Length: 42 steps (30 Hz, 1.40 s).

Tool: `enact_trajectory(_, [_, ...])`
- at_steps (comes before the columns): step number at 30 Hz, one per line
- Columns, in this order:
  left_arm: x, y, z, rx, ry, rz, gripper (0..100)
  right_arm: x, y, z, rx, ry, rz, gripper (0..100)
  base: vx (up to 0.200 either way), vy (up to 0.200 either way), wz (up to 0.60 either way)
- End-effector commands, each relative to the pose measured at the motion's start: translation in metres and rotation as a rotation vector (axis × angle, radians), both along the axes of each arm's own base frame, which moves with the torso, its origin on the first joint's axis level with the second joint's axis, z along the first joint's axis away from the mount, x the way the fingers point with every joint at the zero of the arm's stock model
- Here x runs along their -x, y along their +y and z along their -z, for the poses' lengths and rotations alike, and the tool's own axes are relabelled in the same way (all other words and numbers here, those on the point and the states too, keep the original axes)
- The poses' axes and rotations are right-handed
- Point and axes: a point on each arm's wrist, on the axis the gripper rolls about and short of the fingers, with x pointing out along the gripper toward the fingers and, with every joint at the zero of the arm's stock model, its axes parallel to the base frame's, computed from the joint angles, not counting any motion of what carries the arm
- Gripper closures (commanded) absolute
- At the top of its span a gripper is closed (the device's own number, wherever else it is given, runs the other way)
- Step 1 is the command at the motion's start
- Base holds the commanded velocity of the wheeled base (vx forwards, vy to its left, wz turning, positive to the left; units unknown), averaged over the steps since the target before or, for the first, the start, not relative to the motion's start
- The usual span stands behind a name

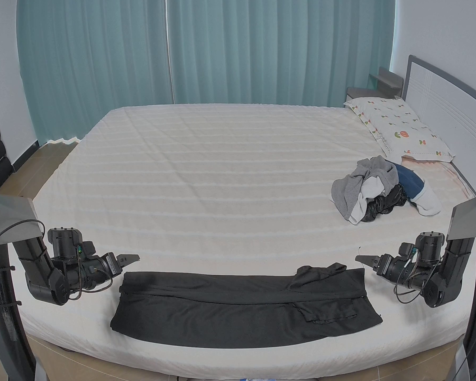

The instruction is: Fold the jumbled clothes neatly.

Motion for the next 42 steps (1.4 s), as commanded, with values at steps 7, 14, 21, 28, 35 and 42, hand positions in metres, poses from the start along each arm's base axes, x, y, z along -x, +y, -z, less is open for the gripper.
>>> enact_trajectory(7, [0.057,-0.016,-0.001,0.004,0.166,0.004,0,0.056,0.012,-0.026,0.012,0.113,-0.015,0,-0.029,0.0,0.0])
enact_trajectory(14, [0.069,-0.016,0.003,0.01,0.181,0.005,0,0.074,0.007,0.004,-0.005,0.148,-0.045,0,-0.2,0.0,0.0])
enact_trajectory(21, [0.057,-0.015,0.016,0.0,0.147,-0.002,0,0.06,0.005,0.017,0.036,0.123,-0.067,0,-0.029,0.0,0.0])
enact_trajectory(28, [0.032,-0.013,0.017,0.023,0.089,-0.072,0,0.038,0.003,0.023,0.043,0.064,-0.059,0,0.0,0.0,0.0])
enact_trajectory(35, [0.028,-0.017,0.021,0.022,0.086,-0.071,0,0.036,0.003,0.028,0.042,0.068,-0.063,0,0.0,0.0,0.0])
enact_trajectory(42, [0.029,-0.021,0.031,-0.046,0.066,-0.011,0,0.037,0.005,0.03,0.043,0.076,-0.071,0,0.0,0.0,0.0])
